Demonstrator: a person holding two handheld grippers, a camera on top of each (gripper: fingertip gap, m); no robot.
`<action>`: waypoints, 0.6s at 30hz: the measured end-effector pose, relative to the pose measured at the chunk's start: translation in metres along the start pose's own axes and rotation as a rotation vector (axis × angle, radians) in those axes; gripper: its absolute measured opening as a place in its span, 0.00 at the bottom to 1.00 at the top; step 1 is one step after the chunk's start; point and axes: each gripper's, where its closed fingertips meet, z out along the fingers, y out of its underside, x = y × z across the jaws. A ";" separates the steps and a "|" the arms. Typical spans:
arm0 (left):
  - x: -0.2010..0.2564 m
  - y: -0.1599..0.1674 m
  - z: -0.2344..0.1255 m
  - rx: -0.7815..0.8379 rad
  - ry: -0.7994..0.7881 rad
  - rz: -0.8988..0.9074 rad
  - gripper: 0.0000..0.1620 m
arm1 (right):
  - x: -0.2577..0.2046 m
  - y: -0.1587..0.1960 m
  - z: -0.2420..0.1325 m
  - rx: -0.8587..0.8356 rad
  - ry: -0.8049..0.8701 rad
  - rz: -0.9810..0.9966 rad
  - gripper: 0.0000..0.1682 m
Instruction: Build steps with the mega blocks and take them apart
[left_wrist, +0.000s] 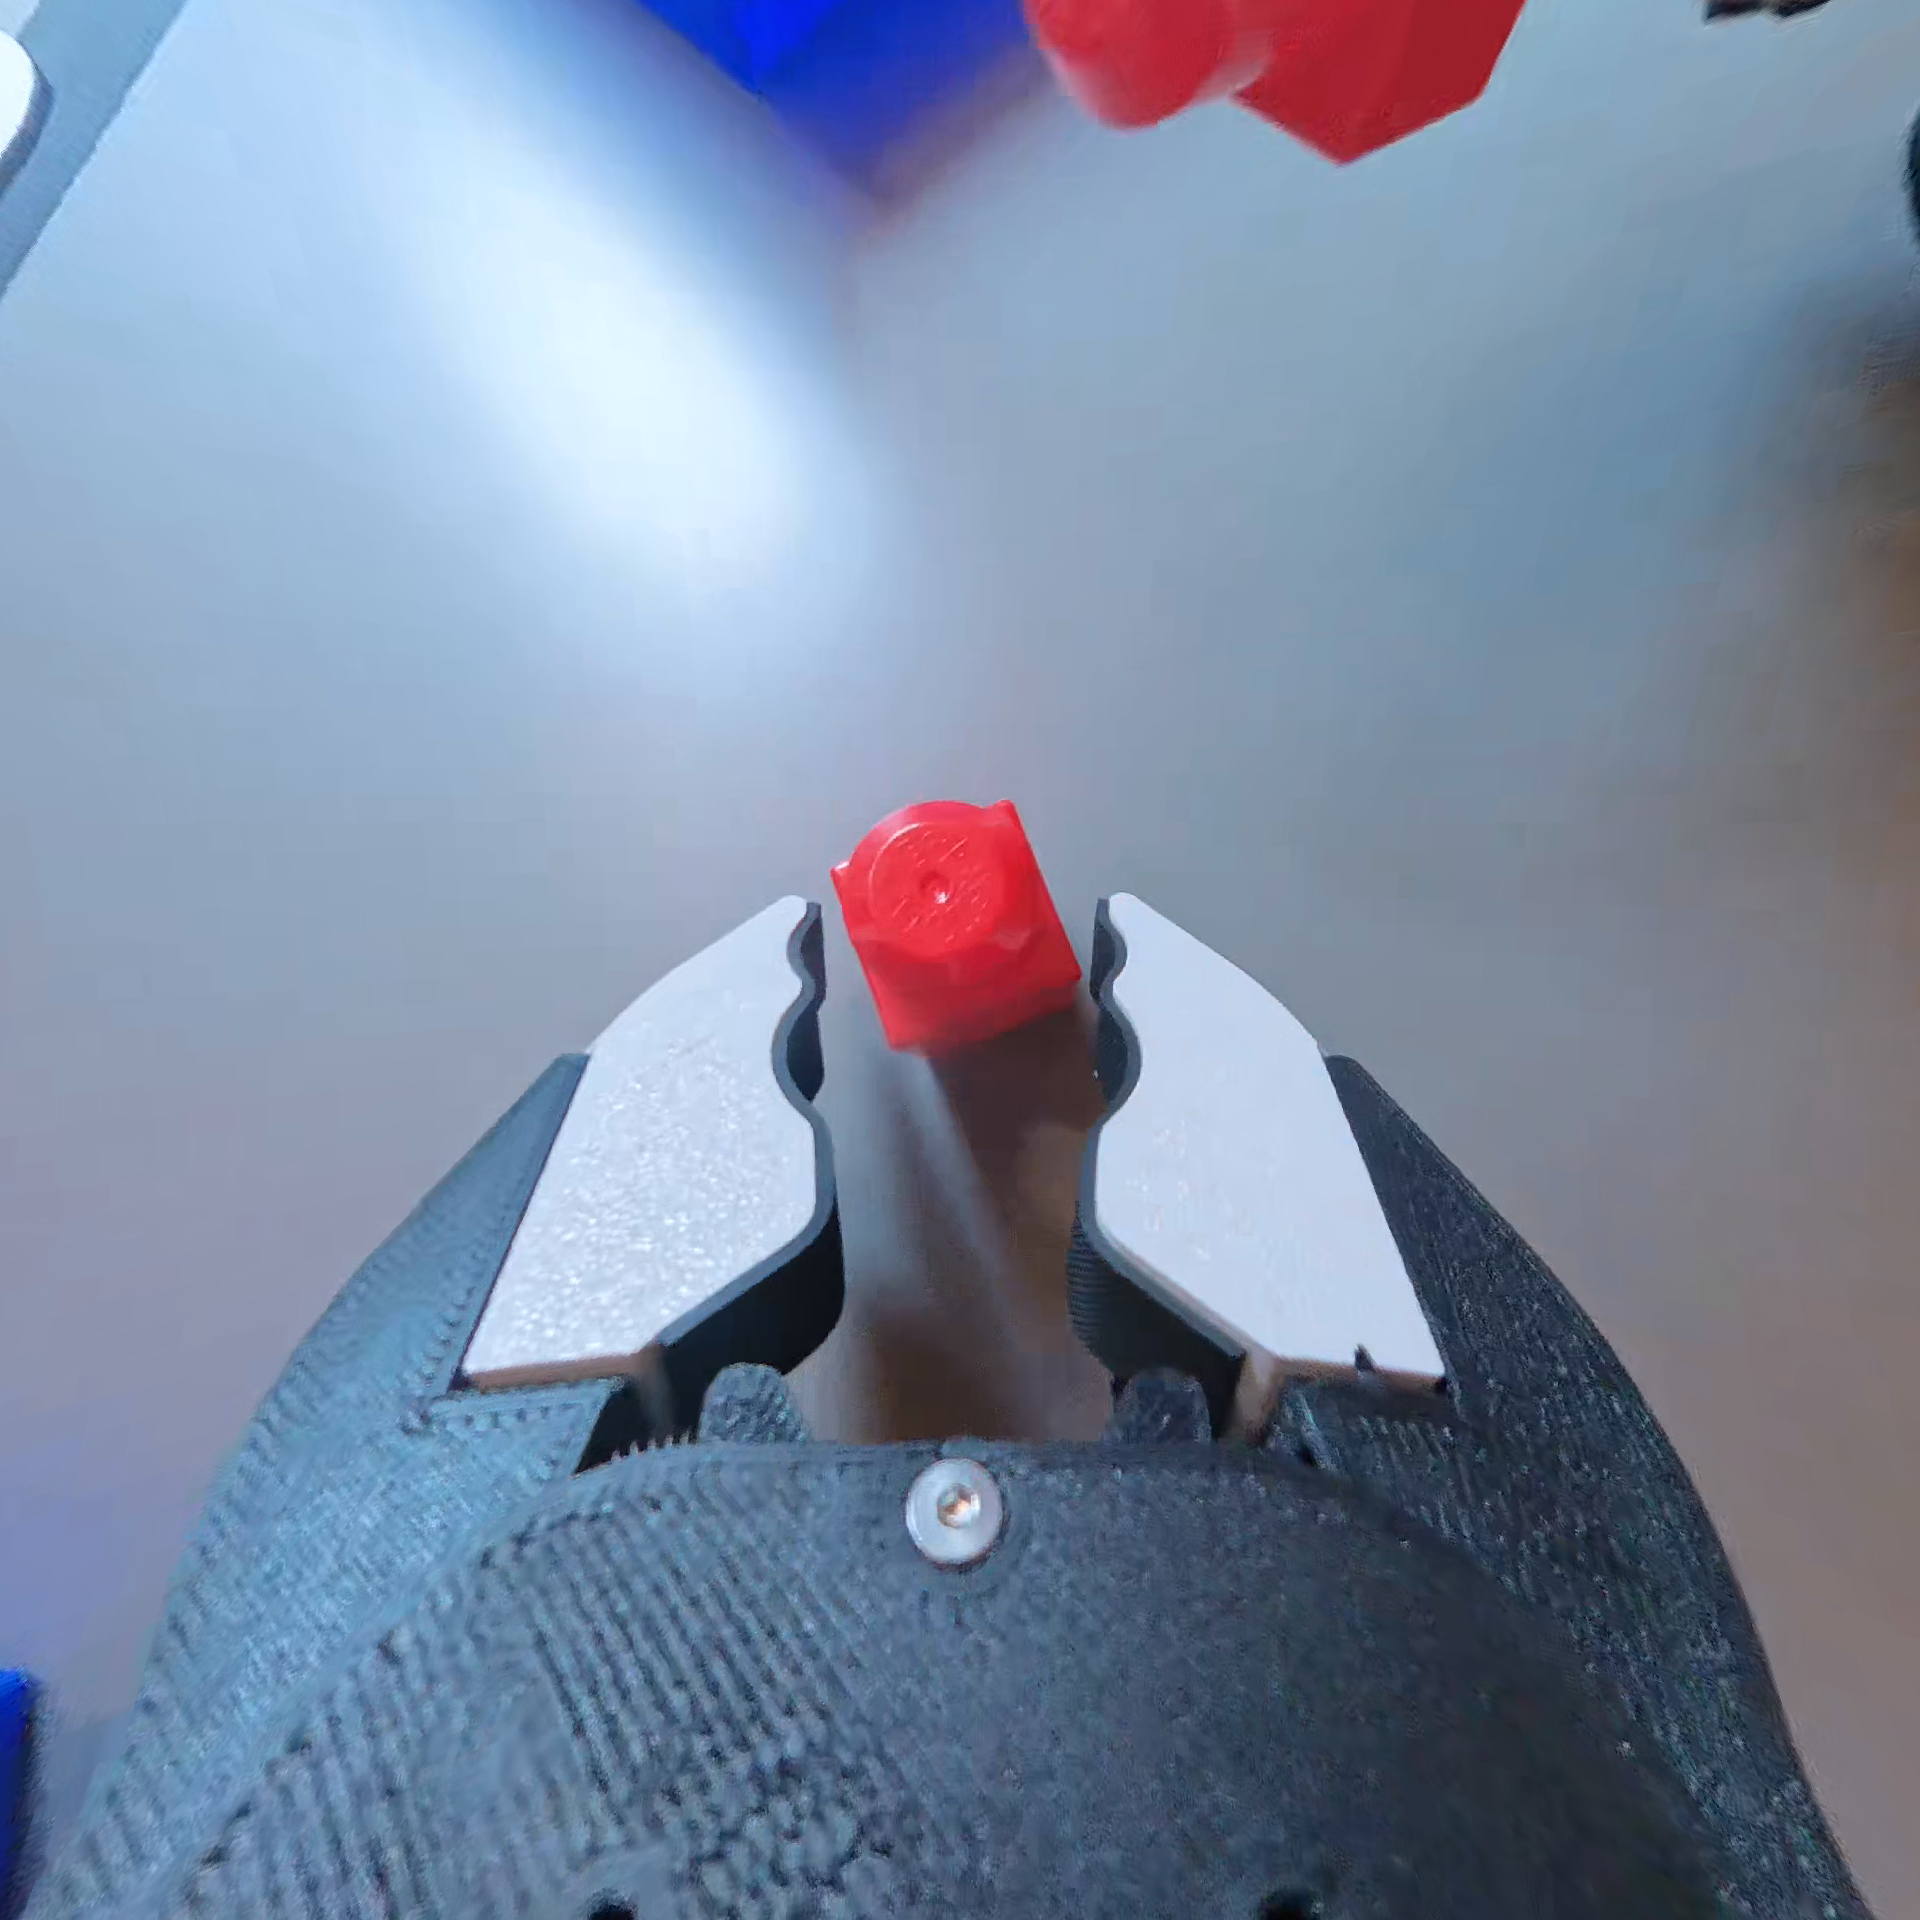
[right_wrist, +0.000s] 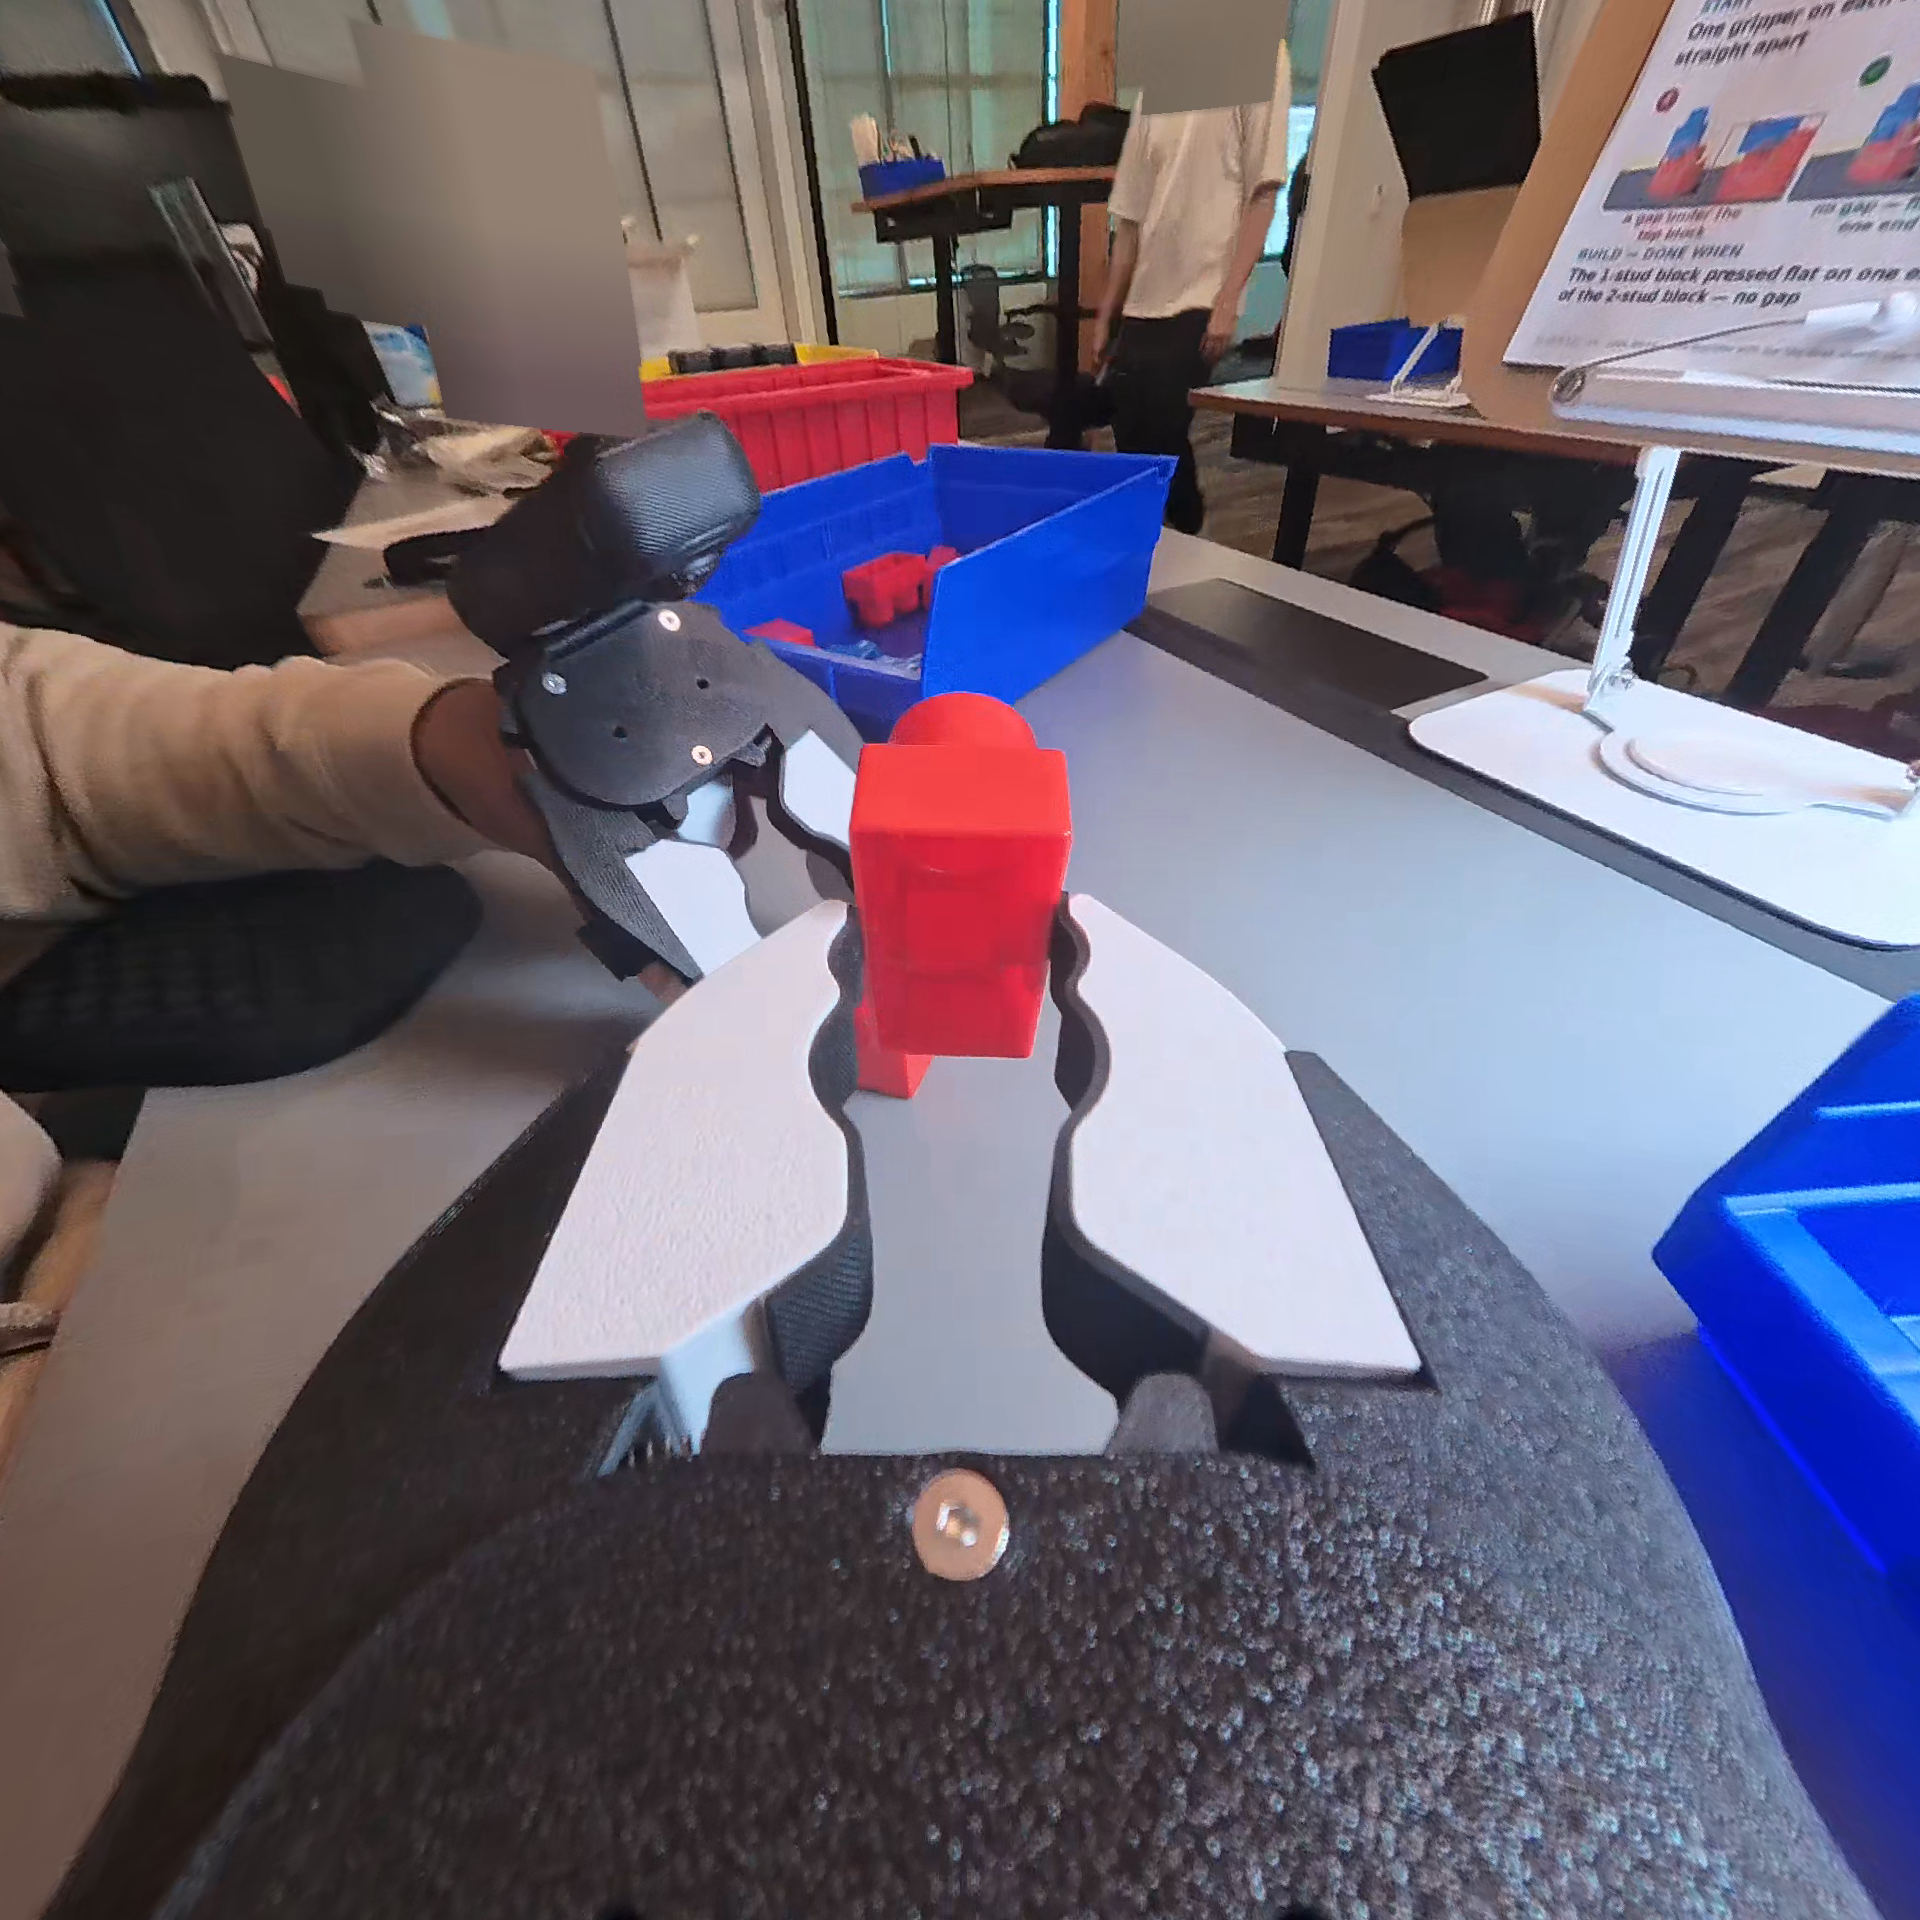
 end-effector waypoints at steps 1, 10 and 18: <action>-0.003 0.000 -0.001 -0.016 -0.036 0.023 0.30 | 0.000 0.001 0.000 -0.007 0.001 -0.001 0.21; -0.003 0.009 0.000 -0.166 -0.034 0.043 0.32 | 0.002 0.013 0.007 -0.057 -0.004 0.010 0.21; -0.006 0.009 0.007 -0.266 0.036 0.049 0.24 | 0.000 0.019 0.006 -0.081 -0.017 0.007 0.21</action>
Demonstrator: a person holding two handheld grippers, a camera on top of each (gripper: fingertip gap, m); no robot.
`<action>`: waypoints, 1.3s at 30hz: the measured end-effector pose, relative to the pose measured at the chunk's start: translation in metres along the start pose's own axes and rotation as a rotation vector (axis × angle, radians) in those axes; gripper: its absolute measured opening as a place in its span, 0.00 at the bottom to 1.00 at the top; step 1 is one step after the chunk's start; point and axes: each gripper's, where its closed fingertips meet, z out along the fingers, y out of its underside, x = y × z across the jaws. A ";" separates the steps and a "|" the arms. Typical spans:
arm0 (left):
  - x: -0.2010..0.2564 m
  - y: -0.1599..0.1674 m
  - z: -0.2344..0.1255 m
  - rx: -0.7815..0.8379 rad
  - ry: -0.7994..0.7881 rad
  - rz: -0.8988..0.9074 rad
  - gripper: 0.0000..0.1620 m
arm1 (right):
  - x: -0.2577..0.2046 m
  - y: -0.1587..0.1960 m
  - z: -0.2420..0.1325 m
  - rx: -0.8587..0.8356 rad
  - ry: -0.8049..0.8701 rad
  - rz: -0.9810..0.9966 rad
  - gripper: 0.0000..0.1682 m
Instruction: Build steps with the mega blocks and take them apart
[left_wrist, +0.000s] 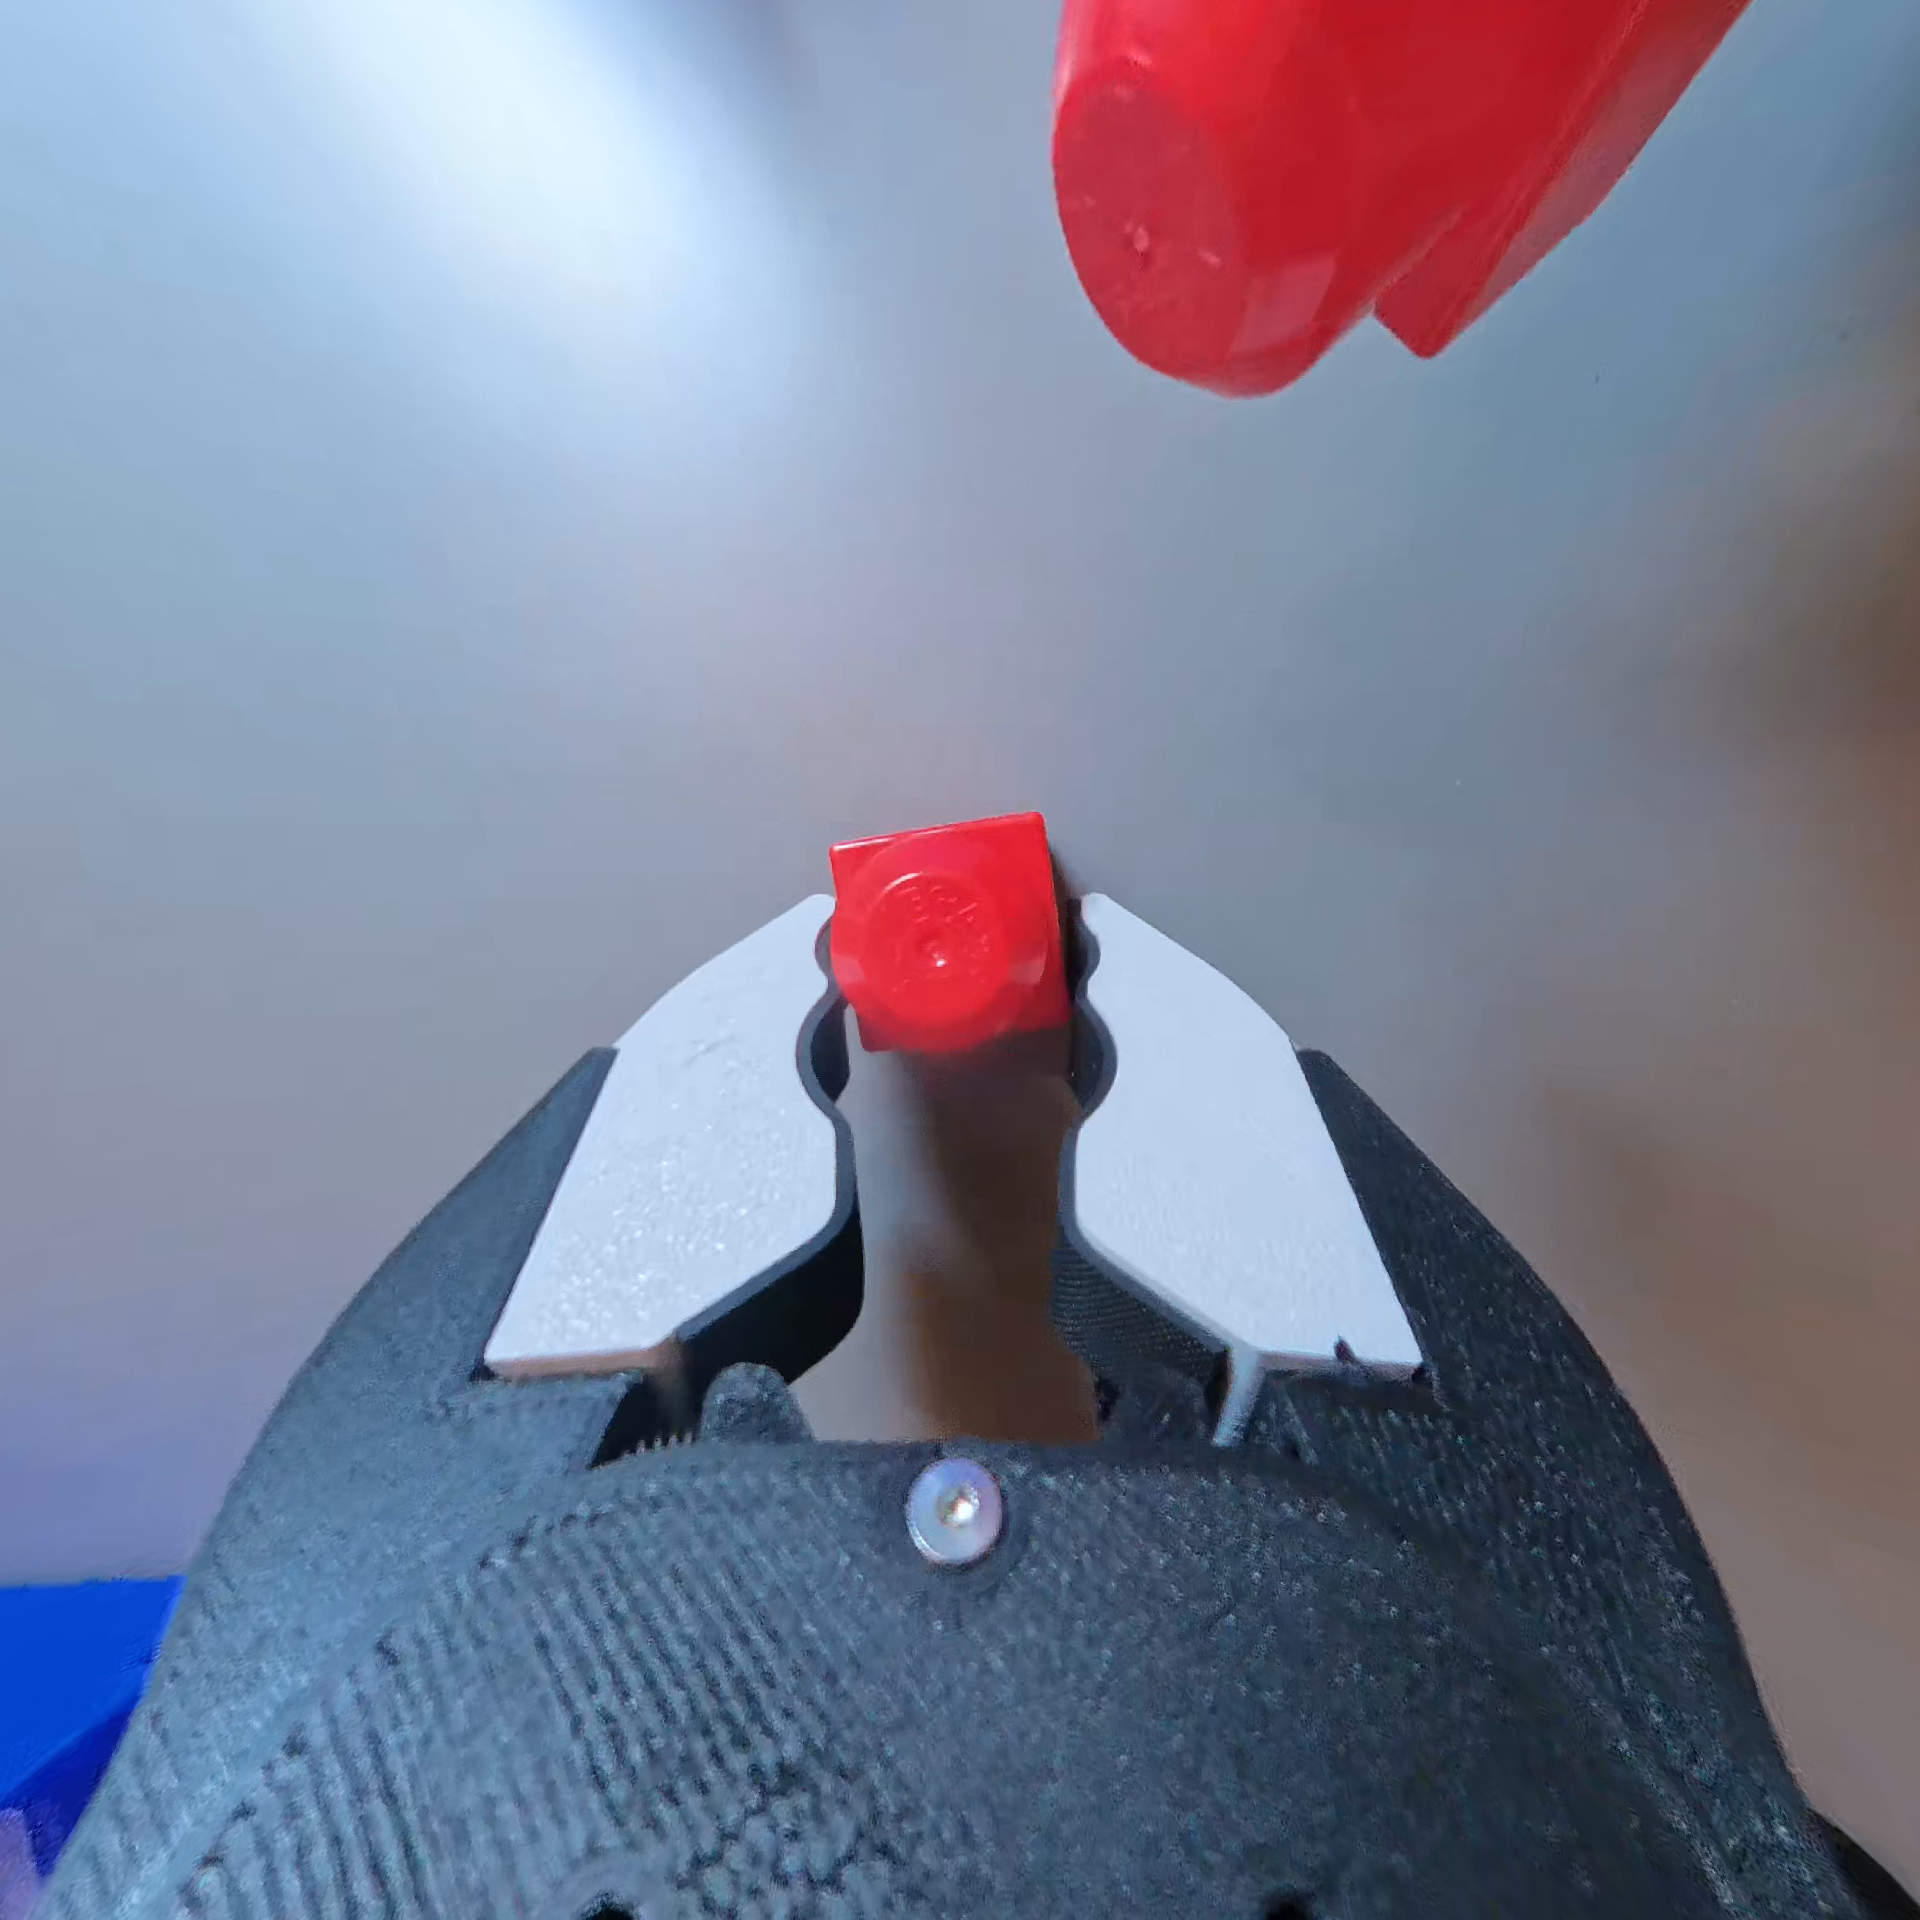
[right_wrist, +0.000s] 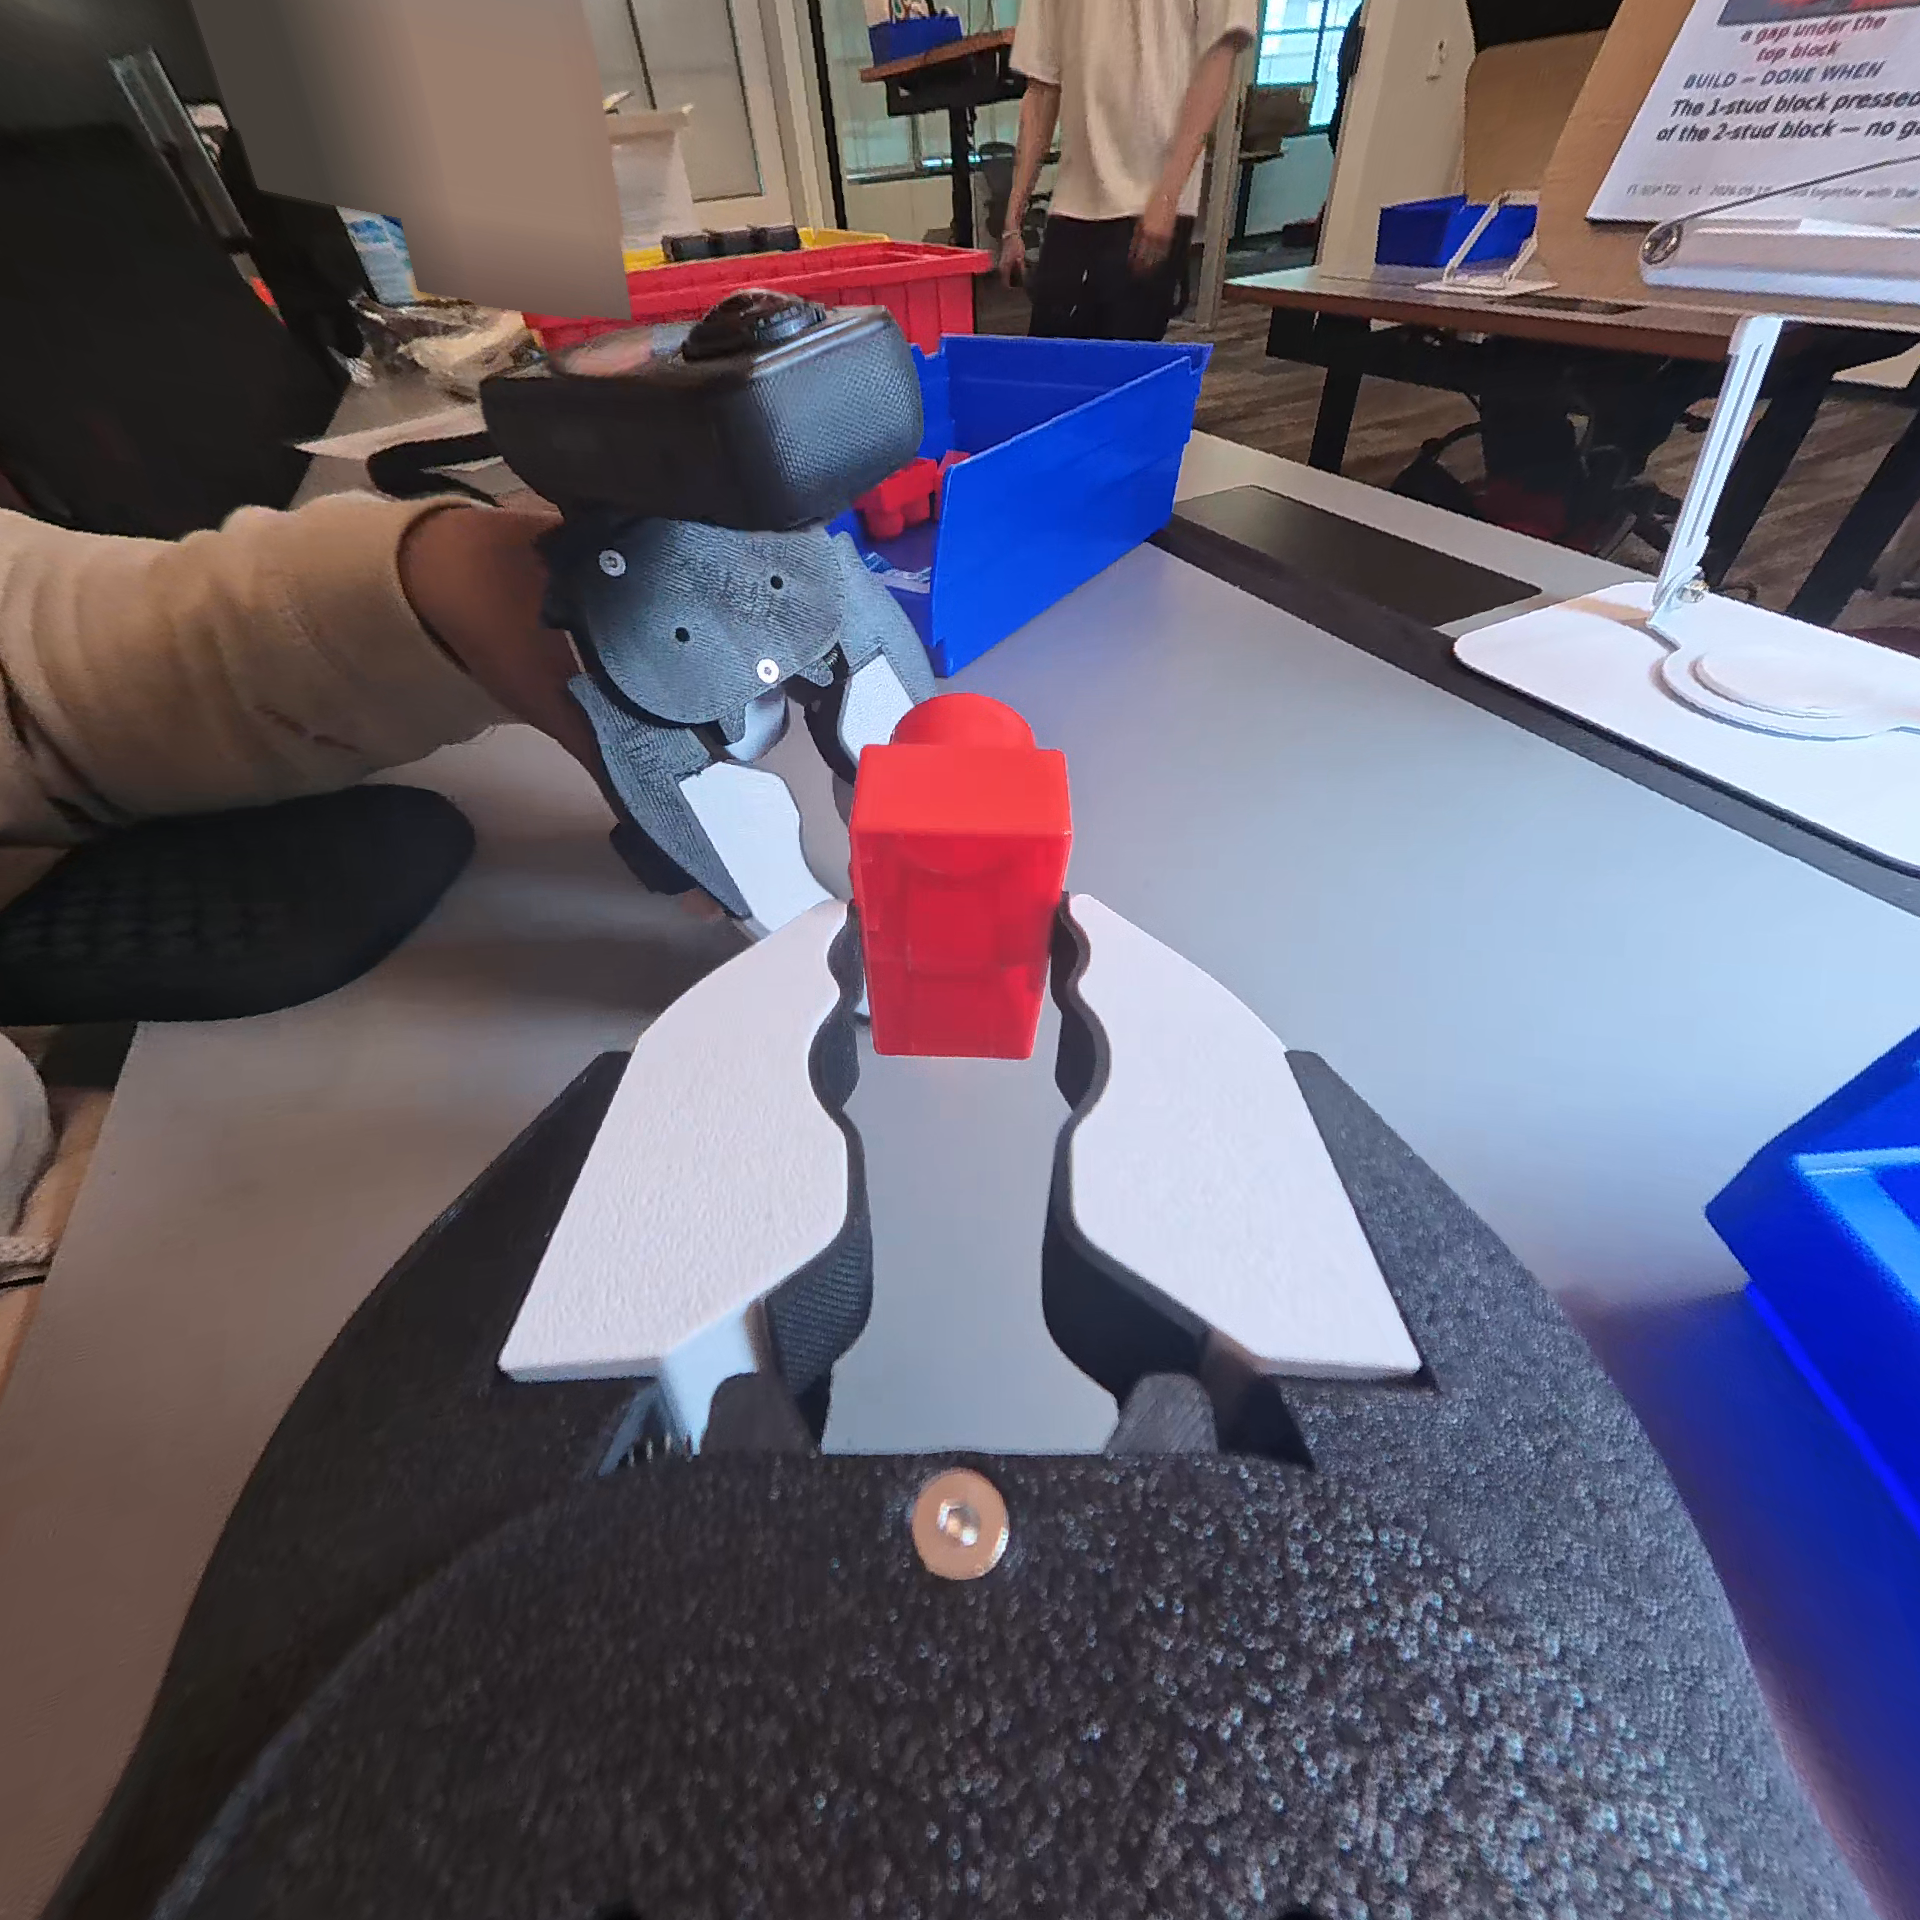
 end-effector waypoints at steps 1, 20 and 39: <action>-0.001 -0.001 0.000 0.018 0.003 0.008 0.24 | 0.000 0.001 0.000 -0.001 0.001 -0.002 0.21; 0.032 -0.074 -0.146 1.277 0.561 -0.060 0.23 | -0.042 -0.018 0.004 0.150 -0.207 0.041 0.21; 0.074 -0.061 -0.102 0.929 0.603 0.092 0.23 | -0.073 -0.003 0.004 0.049 -0.353 0.037 0.20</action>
